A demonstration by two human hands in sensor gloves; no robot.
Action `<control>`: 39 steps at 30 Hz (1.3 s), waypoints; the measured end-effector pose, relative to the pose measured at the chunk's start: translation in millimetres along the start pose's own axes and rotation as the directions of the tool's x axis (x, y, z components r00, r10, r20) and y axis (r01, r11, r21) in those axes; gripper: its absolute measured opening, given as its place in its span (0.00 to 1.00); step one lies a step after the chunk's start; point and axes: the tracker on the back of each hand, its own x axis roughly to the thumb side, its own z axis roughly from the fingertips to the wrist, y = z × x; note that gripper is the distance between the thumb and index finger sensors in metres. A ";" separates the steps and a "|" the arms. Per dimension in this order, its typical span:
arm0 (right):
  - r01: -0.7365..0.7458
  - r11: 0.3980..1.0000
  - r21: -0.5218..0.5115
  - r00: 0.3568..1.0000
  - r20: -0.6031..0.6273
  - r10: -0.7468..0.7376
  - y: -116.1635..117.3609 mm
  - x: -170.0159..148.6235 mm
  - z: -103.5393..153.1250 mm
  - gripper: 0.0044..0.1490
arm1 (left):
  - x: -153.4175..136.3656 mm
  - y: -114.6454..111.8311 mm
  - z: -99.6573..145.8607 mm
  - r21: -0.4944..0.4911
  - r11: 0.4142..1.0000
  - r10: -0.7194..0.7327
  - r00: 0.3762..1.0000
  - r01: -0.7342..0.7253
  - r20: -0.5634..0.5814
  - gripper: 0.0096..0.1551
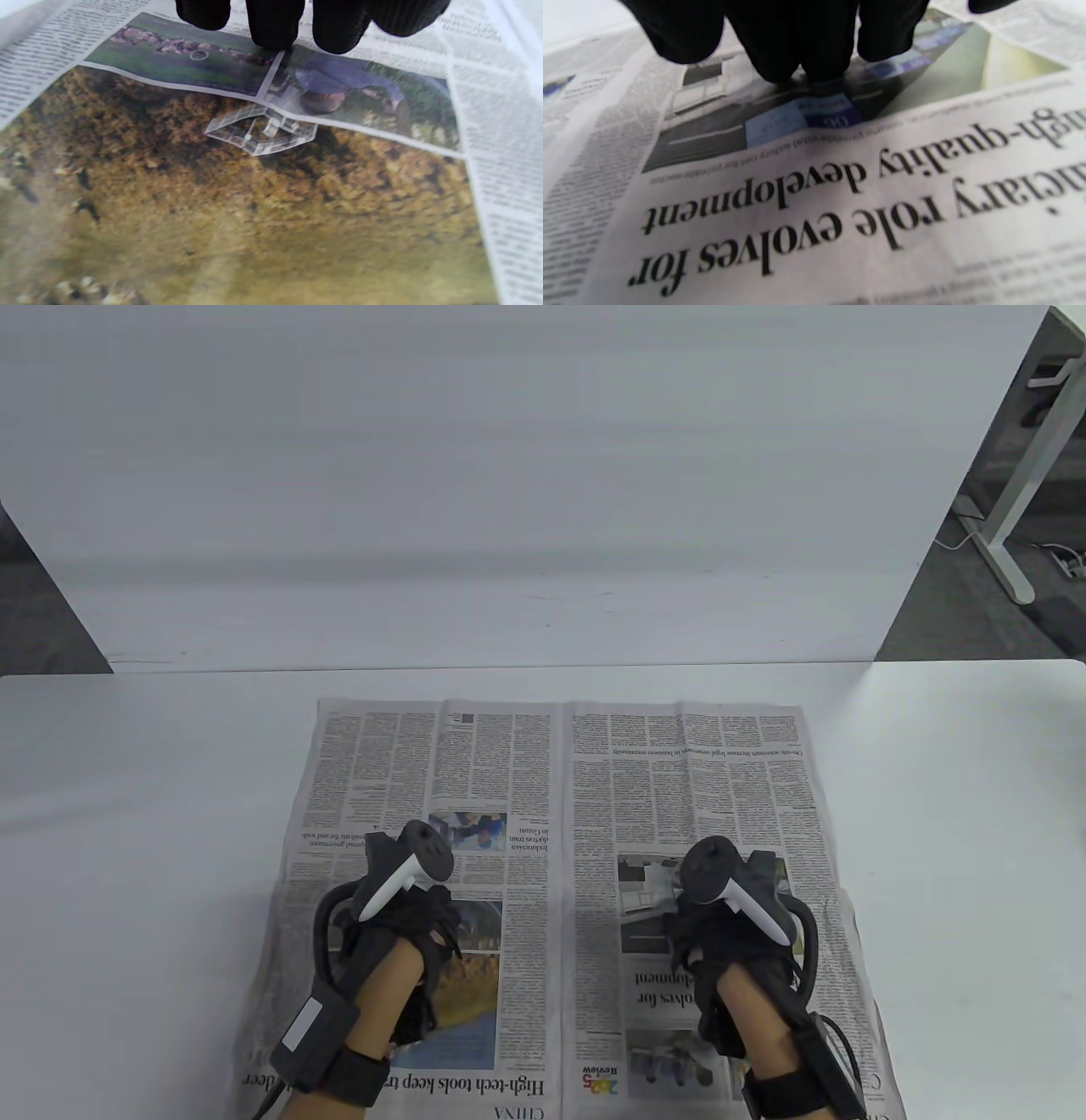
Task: Unfold folded newspaper and lay flat
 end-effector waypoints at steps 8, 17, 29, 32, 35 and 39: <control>0.002 1.000 -0.023 1.000 0.002 -0.002 6.1 -1.9 -6.0 0.41 | -5.8 -2.1 -10.7 0.065 0.995 0.070 0.997 -0.071 0.024 0.33; -0.012 1.000 -0.028 1.000 0.011 0.012 25.1 -3.8 -22.0 0.47 | -5.6 -7.0 -23.9 0.153 0.983 0.095 0.994 -0.101 0.046 0.35; -0.022 0.993 -0.120 0.999 0.030 0.026 12.5 4.1 -9.3 0.49 | 3.2 -2.7 -14.2 0.191 0.979 0.055 0.996 -0.067 0.070 0.39; -0.013 0.975 -0.221 0.998 0.055 0.025 3.6 11.9 2.8 0.50 | 12.9 8.6 13.3 0.307 0.949 0.036 0.989 -0.079 0.141 0.40; 0.000 0.940 -0.342 0.996 0.084 0.031 -4.1 20.1 14.8 0.52 | 19.4 11.1 39.8 0.453 0.879 0.030 0.966 -0.148 0.256 0.42; 0.069 0.860 -0.506 0.986 0.164 0.018 -7.6 30.0 27.5 0.50 | 23.6 3.7 52.7 0.611 0.780 -0.074 0.949 -0.136 0.306 0.46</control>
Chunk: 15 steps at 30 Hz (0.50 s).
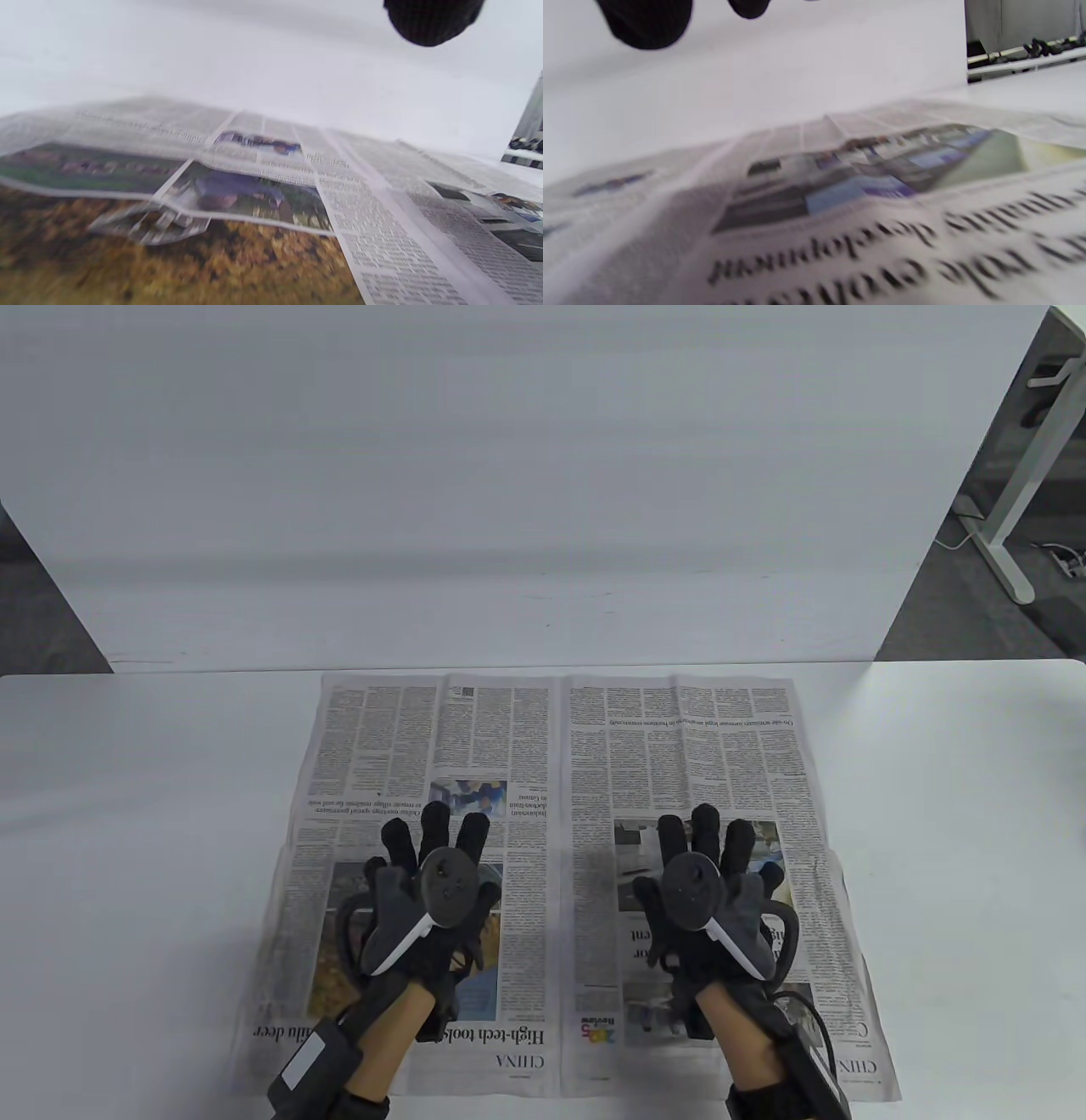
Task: Unfold folded newspaper and lay flat
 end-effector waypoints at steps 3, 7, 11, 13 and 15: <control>-0.032 0.999 0.000 0.999 0.030 0.032 3.1 8.0 2.7 0.51 | 0.9 -0.2 5.5 0.103 0.993 -0.062 0.998 0.059 0.021 0.47; -0.080 0.995 0.060 0.995 0.070 0.076 11.7 14.0 3.2 0.58 | -2.2 -4.4 10.3 0.096 0.993 -0.072 0.997 0.070 0.026 0.48; -0.118 0.988 0.101 0.989 0.101 0.107 17.4 19.1 5.4 0.60 | -5.1 -17.4 7.5 0.035 0.992 -0.125 0.992 0.124 0.015 0.49; -0.106 0.987 0.118 0.991 0.098 0.095 18.0 21.3 5.8 0.59 | -6.4 -21.8 6.0 0.002 0.992 -0.128 0.992 0.128 0.011 0.49; -0.099 0.987 0.127 0.991 0.098 0.087 18.5 21.9 5.9 0.59 | -8.4 -22.9 5.2 -0.012 0.993 -0.121 0.993 0.121 0.004 0.49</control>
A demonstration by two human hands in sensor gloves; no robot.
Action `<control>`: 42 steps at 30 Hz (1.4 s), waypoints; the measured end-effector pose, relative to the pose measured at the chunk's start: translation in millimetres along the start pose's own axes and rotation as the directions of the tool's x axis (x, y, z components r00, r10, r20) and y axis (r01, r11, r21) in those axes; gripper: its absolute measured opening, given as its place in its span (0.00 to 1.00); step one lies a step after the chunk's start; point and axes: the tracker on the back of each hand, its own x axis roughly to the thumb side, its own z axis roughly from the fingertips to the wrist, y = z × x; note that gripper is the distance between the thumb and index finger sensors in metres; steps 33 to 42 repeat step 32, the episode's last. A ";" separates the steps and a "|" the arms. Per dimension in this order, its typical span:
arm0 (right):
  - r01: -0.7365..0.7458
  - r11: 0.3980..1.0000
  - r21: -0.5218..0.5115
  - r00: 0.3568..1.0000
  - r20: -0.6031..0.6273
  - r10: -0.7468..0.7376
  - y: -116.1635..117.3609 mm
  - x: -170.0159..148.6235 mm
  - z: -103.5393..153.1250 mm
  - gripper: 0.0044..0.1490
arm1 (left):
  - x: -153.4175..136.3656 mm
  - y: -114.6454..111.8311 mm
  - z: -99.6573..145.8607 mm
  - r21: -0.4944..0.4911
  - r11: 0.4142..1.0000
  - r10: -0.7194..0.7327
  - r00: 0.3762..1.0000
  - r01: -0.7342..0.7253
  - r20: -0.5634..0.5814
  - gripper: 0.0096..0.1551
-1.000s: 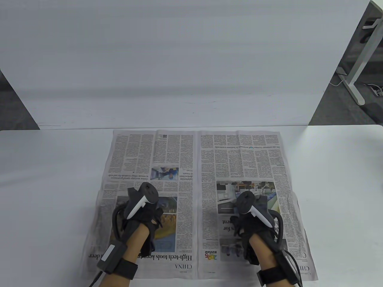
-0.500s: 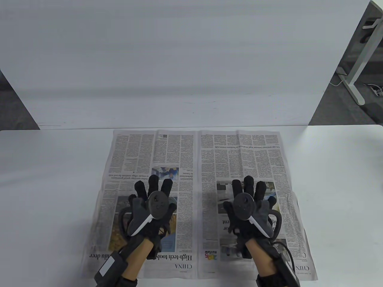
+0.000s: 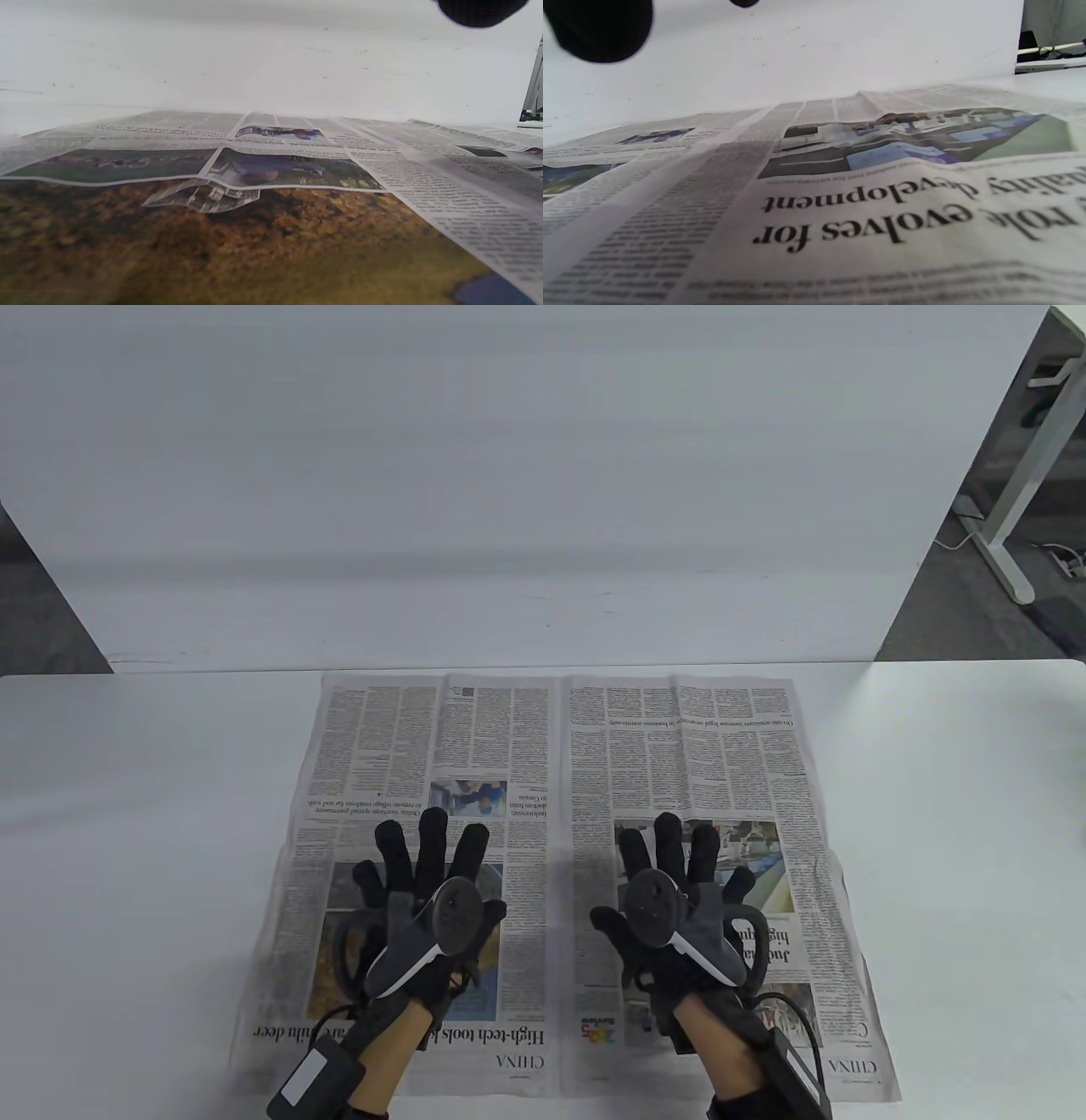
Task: Unfold folded newspaper and lay flat
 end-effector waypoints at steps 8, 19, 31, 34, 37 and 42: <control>-0.003 1.000 0.019 1.000 0.000 0.003 2.1 1.5 0.4 0.58 | -4.5 3.7 0.2 0.005 1.000 0.016 0.999 -0.016 -0.029 0.48; 0.006 0.999 0.052 1.000 0.006 -0.006 4.3 3.3 0.4 0.56 | -5.6 2.4 0.2 -0.023 0.999 0.036 0.998 -0.037 -0.047 0.48; 0.017 0.995 0.097 1.000 -0.017 -0.015 11.0 -1.3 -3.5 0.56 | -7.5 -3.8 -3.0 -0.069 0.997 0.030 0.998 -0.034 -0.059 0.48; 0.018 0.995 0.097 1.000 -0.017 -0.017 10.8 -1.5 -3.3 0.56 | -7.3 -2.7 -2.6 -0.067 0.997 0.030 0.998 -0.034 -0.058 0.48; 0.018 0.995 0.097 1.000 -0.017 -0.017 10.8 -1.5 -3.3 0.56 | -7.3 -2.7 -2.6 -0.067 0.997 0.030 0.998 -0.034 -0.058 0.48; 0.018 0.995 0.097 1.000 -0.017 -0.017 10.8 -1.5 -3.3 0.56 | -7.3 -2.7 -2.6 -0.067 0.997 0.030 0.998 -0.034 -0.058 0.48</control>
